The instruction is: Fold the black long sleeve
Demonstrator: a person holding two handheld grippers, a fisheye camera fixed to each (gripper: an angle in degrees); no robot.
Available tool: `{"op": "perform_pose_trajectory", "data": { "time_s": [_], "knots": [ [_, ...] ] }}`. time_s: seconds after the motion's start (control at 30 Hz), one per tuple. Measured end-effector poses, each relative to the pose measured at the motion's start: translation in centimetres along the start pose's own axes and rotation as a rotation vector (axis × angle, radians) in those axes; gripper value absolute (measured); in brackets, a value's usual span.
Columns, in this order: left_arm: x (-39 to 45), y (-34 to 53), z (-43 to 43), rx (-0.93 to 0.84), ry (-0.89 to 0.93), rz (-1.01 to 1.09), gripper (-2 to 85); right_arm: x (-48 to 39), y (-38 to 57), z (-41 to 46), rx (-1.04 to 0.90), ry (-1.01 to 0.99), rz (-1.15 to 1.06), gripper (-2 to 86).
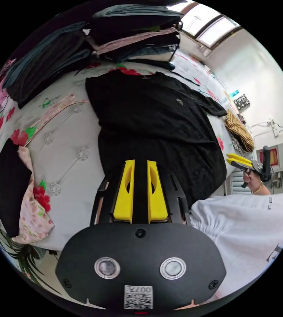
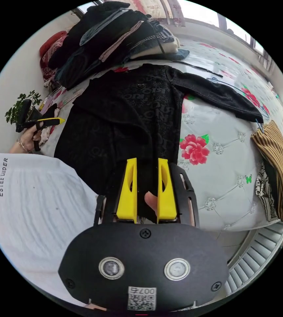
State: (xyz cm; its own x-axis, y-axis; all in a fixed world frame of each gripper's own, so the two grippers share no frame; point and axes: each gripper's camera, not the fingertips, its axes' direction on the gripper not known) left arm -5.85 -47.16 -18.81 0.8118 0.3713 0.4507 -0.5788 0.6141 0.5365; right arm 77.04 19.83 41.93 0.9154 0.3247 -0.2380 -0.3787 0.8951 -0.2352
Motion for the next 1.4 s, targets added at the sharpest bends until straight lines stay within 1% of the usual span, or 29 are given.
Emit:
{"op": "perform_pose_trajectory", "data": {
  "time_s": [0.1,0.2,0.27,0.3,0.4,0.47,0.53,0.6,0.63,0.7,0.77,0.8,0.83,0.87,0.93,1.0,1.07,1.1,1.17,1.2,1.27,1.3,1.37,1.4],
  "knots": [
    [-1.8,-2.2,1.7,-0.011,-0.080,-0.107,6.4,-1.5,-2.6,1.3,0.022,0.060,-0.053,6.0],
    [-2.8,-4.1,4.2,-0.087,-0.188,-0.178,4.2,-3.1,-5.1,3.8,-0.060,0.154,-0.153,4.9],
    [-2.7,-4.6,4.4,-0.061,-0.218,-0.172,1.4,-4.6,-6.3,4.9,-0.165,0.204,-0.275,2.5],
    [-2.6,-5.1,4.5,-0.072,-0.218,-0.161,0.4,-4.9,-6.6,4.6,-0.172,0.218,-0.303,2.0],
    [-2.3,-6.0,4.8,-0.126,-0.268,-0.139,-0.5,-7.1,-6.4,-0.2,-0.023,0.317,-0.437,0.9],
    [-2.4,-5.9,4.9,-0.123,-0.275,-0.124,-0.6,-8.9,-4.9,-4.9,0.110,0.402,-0.562,0.5],
    [-2.9,-5.5,4.8,-0.105,-0.260,-0.135,-0.7,-9.8,-3.5,-6.8,0.135,0.425,-0.652,0.5],
    [-3.8,-5.2,4.7,-0.093,-0.227,-0.164,-0.6,-10.0,-2.4,-6.7,0.081,0.396,-0.705,0.6],
    [-4.0,-5.2,4.7,-0.092,-0.223,-0.168,-0.5,-9.6,-1.8,-5.6,0.014,0.363,-0.715,0.8],
    [-4.4,-5.2,4.6,-0.087,-0.211,-0.179,-0.5,-8.3,-1.2,-2.8,-0.112,0.317,-0.678,1.2],
    [-4.7,-5.3,4.3,-0.094,-0.224,-0.198,-0.7,-5.8,-0.6,0.8,-0.310,0.262,-0.595,1.9],
    [-4.8,-5.2,3.9,-0.091,-0.252,-0.197,-0.8,-5.2,-0.5,1.2,-0.344,0.241,-0.570,2.0],
    [-4.8,-5.1,3.6,-0.086,-0.262,-0.191,-0.9,-4.2,-0.5,1.4,-0.381,0.178,-0.520,2.1],
    [-4.9,-5.0,2.9,-0.067,-0.270,-0.183,-0.9,-3.5,-0.6,0.7,-0.372,0.107,-0.473,2.2],
    [-5.1,-4.9,1.7,-0.019,-0.240,-0.174,-0.9,-2.3,-0.9,-1.0,-0.309,0.037,-0.410,2.4],
    [-5.4,-4.9,1.0,0.025,-0.177,-0.173,-0.9,-0.8,-1.5,-2.6,-0.239,0.027,-0.350,2.5],
    [-5.4,-5.0,1.3,0.036,-0.132,-0.173,-0.9,2.6,-3.0,-4.5,-0.142,0.031,-0.228,2.5],
    [-5.2,-5.1,1.7,0.030,-0.108,-0.174,-0.9,3.7,-3.5,-5.0,-0.114,0.027,-0.183,2.6],
    [-4.8,-5.2,2.5,0.005,-0.081,-0.186,-0.9,9.1,-5.3,-7.1,-0.001,-0.038,0.011,2.6],
    [-4.5,-5.1,2.9,-0.004,-0.062,-0.194,-0.9,10.5,-5.7,-7.7,0.030,-0.054,0.059,2.6],
    [-3.9,-5.0,3.4,-0.026,-0.033,-0.195,-0.9,16.4,-7.1,-9.5,0.141,-0.080,0.237,2.6],
    [-3.6,-5.1,3.8,-0.053,-0.028,-0.189,-0.8,17.8,-7.5,-10.0,0.168,-0.078,0.275,2.5],
    [-3.2,-5.1,4.2,-0.091,-0.037,-0.183,-0.6,23.6,-8.9,-11.2,0.252,-0.077,0.436,2.4],
    [-3.0,-5.1,4.2,-0.104,-0.058,-0.181,-0.6,25.0,-9.1,-11.4,0.271,-0.087,0.477,2.4]
  ]
}}
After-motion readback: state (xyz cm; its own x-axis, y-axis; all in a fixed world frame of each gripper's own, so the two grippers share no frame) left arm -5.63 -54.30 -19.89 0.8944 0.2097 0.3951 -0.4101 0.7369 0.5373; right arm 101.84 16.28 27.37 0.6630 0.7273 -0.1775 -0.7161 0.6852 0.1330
